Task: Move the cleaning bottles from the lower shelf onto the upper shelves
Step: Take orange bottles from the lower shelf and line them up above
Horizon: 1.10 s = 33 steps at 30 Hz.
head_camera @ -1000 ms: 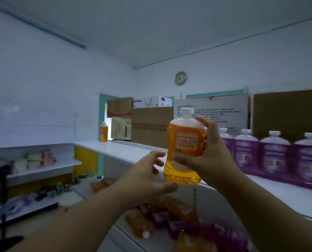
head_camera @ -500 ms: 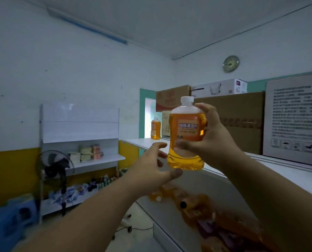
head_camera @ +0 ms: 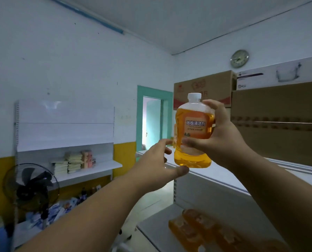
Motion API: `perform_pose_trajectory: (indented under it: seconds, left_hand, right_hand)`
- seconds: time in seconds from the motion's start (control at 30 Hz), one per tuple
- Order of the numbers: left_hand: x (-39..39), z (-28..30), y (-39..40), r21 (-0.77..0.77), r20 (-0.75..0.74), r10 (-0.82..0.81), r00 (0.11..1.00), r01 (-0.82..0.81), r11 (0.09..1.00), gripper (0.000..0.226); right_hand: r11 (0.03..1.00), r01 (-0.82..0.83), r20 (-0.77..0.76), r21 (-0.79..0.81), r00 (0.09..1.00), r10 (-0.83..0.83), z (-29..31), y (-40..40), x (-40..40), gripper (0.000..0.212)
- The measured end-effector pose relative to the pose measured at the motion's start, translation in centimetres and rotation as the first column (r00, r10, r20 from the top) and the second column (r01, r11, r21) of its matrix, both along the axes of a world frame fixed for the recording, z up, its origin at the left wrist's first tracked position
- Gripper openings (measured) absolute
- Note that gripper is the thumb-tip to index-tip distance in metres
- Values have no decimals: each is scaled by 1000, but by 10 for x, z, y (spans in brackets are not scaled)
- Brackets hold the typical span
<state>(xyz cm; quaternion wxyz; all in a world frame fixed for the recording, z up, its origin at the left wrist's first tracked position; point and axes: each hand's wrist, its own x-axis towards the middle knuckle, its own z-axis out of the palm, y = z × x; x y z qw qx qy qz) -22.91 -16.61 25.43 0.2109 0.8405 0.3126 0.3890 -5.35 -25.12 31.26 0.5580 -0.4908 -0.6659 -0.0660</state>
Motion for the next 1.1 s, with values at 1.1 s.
perform_pose_trajectory:
  seconds: [1.1]
  left_hand:
    - [138, -4, 288, 158, -448, -396, 801, 507, 847, 64]
  right_hand:
    - [723, 603, 50, -338, 778, -626, -33, 196, 58, 120]
